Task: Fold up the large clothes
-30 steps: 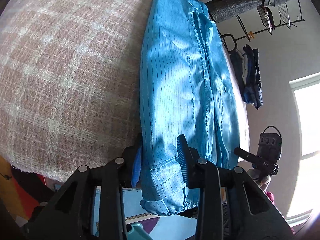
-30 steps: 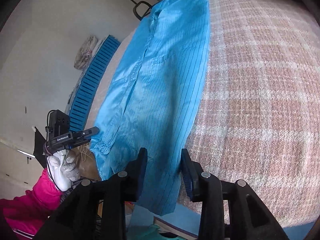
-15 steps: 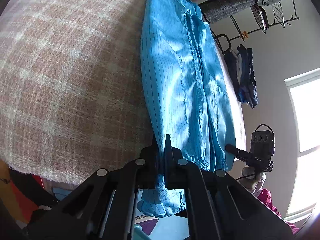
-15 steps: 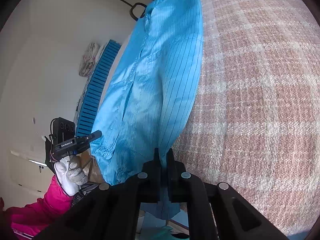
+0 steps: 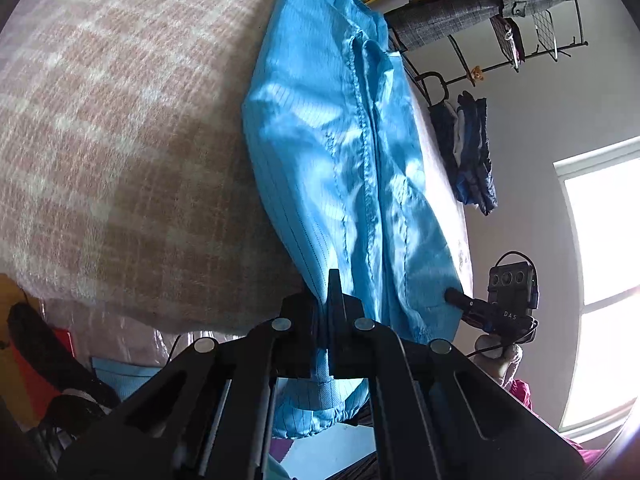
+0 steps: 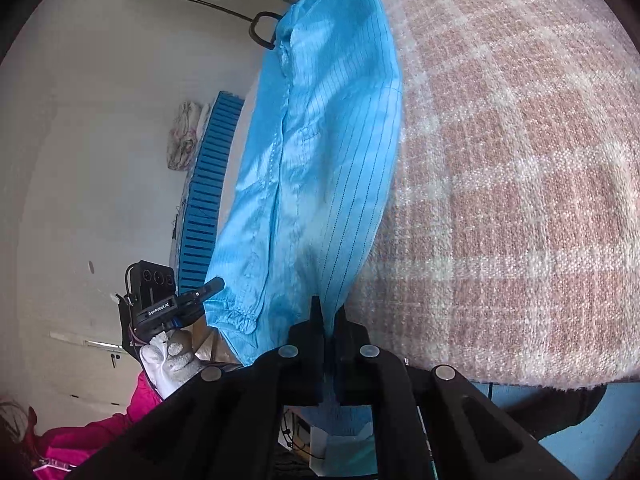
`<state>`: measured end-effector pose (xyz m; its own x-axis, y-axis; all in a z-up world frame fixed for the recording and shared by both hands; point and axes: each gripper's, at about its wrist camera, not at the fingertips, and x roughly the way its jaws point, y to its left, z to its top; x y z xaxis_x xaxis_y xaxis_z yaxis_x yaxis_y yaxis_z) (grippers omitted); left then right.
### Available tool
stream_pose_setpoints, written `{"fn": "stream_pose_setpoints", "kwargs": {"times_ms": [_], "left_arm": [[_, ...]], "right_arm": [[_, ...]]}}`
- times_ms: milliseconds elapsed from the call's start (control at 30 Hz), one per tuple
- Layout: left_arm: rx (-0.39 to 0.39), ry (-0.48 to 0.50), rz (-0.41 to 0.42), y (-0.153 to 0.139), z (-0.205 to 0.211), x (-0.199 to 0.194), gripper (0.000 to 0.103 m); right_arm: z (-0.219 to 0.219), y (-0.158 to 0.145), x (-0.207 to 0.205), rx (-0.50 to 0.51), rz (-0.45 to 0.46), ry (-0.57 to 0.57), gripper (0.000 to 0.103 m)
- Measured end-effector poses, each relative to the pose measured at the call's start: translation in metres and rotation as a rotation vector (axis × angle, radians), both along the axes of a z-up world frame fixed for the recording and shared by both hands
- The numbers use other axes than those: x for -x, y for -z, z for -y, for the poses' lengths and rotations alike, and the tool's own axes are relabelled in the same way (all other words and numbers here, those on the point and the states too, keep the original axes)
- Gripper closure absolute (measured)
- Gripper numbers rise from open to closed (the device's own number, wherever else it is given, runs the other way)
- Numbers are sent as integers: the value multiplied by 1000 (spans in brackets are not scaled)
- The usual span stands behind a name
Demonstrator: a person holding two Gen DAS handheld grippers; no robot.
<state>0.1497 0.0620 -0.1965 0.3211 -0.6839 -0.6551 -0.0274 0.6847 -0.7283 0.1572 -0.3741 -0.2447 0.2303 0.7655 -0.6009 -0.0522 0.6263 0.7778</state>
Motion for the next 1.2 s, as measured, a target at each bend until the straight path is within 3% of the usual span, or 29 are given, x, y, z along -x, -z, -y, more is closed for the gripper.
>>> {"fn": "stream_pose_setpoints", "kwargs": {"times_ms": [233,433,667,1033,1133,1200], "left_arm": [[0,-32,83,-38,-5,-40,103],[7,-77,95,-49,-13,-90,103],[-24,-125,68,-31,-9,-150,103],[-94,-152,-3,7,-4,-190,103],[-94,-157,-25,12,-6,-190,103],[-89,-152,-21,8,-9,-189,99]], "right_arm": [[-9,-35,-30,-13,101,13,103],[-13,-57,-73,-7,185,55,103],[-23,-57,-133,61,176,112,103],[-10,-20,-165,144,90,140,103],[-11,-18,-169,143,76,128,96],[-9,-22,-168,119,78,124,71]]}}
